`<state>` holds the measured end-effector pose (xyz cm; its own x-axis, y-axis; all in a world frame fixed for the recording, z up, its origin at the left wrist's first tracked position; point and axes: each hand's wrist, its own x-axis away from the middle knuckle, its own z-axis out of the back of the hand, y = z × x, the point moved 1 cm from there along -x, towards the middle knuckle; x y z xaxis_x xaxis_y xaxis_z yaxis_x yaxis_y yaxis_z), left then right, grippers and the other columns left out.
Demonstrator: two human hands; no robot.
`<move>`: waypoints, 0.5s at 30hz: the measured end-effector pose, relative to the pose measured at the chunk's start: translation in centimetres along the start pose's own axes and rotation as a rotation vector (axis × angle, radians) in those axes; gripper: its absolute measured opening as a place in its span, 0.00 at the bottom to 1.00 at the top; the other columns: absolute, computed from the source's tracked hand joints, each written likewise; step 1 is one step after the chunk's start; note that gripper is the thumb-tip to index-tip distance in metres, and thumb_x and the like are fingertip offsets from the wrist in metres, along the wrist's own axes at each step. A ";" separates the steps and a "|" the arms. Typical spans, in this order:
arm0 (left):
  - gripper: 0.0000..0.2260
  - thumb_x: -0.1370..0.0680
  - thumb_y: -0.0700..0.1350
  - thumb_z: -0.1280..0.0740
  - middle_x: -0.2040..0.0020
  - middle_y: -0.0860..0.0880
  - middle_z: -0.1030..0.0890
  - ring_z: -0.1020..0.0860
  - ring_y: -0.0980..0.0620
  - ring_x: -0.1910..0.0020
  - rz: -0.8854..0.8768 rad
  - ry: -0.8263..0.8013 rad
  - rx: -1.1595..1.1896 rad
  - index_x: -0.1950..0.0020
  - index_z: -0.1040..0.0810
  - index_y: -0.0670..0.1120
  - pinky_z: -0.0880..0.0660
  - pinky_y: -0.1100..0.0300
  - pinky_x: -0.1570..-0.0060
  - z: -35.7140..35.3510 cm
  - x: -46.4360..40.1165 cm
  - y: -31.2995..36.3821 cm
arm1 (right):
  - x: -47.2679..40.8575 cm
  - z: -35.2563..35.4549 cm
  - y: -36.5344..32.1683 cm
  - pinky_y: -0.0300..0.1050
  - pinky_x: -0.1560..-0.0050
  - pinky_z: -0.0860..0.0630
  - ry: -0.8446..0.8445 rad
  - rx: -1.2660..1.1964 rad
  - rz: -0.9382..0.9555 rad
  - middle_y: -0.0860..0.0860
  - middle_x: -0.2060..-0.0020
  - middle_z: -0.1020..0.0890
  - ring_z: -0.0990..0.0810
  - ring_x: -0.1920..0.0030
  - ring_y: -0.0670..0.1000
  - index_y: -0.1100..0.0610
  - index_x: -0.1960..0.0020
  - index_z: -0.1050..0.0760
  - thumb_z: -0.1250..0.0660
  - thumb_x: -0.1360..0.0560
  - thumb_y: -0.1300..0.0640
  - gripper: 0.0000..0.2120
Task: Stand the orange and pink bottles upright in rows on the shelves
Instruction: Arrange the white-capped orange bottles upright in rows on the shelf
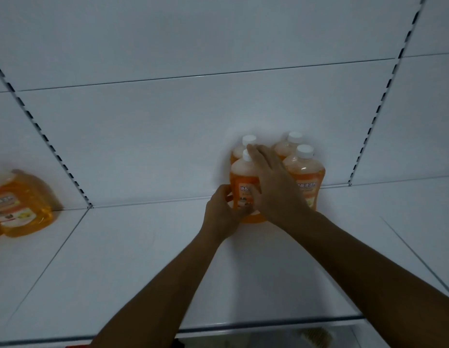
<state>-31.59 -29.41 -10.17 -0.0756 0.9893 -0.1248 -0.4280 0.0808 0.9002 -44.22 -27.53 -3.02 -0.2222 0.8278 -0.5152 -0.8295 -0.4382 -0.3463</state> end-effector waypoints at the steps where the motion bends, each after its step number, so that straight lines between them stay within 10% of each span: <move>1: 0.30 0.30 0.53 0.24 0.36 0.51 0.23 0.24 0.52 0.40 -0.001 -0.002 -0.003 0.32 0.30 0.48 0.27 0.61 0.47 -0.2 0.1 0.2 | 0.0 0.0 0.1 0.50 0.31 0.34 0.004 -0.012 -0.004 0.53 0.25 0.40 0.38 0.27 0.55 0.55 0.22 0.47 0.30 0.26 0.60 0.38; 15: 0.32 0.29 0.52 0.25 0.32 0.49 0.26 0.26 0.48 0.35 0.044 -0.042 -0.120 0.29 0.34 0.47 0.28 0.56 0.41 -0.9 0.6 1.0 | 0.1 0.0 1.0 0.52 0.30 0.35 -0.016 -0.056 -0.019 0.52 0.25 0.40 0.37 0.27 0.55 0.52 0.22 0.49 0.32 0.24 0.61 0.37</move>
<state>-32.85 -28.84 -9.75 -0.0602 0.9960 -0.0660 -0.5300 0.0242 0.8477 -45.02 -27.91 -3.40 -0.2152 0.8417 -0.4952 -0.8041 -0.4405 -0.3993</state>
